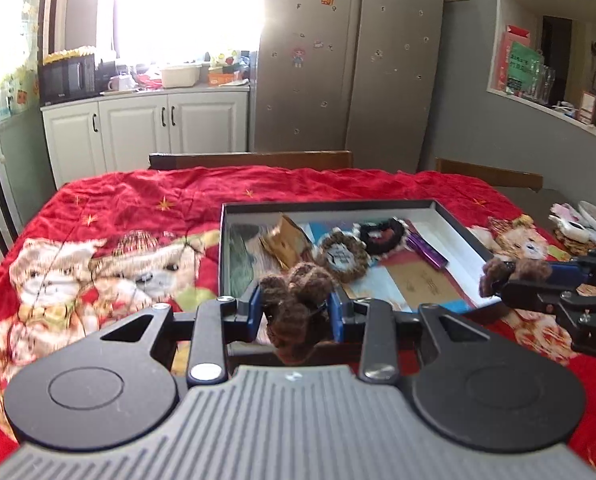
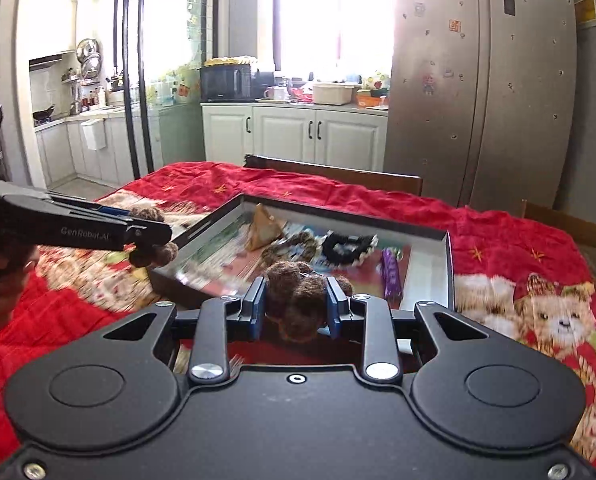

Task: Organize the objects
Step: 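Carry both brown pompoms in the grippers over the black box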

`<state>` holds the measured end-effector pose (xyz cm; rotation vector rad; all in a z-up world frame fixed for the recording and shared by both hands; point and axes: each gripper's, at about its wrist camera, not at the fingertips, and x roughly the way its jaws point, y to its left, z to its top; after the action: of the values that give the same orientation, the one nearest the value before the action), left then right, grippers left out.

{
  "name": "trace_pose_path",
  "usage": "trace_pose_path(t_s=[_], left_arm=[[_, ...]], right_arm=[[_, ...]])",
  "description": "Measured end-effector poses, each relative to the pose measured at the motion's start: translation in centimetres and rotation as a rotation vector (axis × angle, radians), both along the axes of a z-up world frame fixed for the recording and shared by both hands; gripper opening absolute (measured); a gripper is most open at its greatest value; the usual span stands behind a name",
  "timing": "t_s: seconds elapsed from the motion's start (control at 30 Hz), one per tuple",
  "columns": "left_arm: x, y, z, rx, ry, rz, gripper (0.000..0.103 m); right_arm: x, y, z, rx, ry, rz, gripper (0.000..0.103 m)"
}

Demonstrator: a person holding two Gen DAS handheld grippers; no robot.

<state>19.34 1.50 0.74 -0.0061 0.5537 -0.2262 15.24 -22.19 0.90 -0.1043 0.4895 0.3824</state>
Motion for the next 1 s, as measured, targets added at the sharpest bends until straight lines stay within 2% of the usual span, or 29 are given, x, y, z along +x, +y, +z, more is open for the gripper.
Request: trace_pose_path(t_s=[0.5,1.0], left_arm=[[7.2,-1.5,-2.8,0.037,0.032,0.062,0.037],[9.8,-2.3,-4.9,0.058,0.054,0.084,0.037]], right_arm=[[9.8,0.7,-2.6,0.02,0.04,-0.083,0.029],[13.4,2.0,-5.9,0.002,0.083,-0.11,0.029]])
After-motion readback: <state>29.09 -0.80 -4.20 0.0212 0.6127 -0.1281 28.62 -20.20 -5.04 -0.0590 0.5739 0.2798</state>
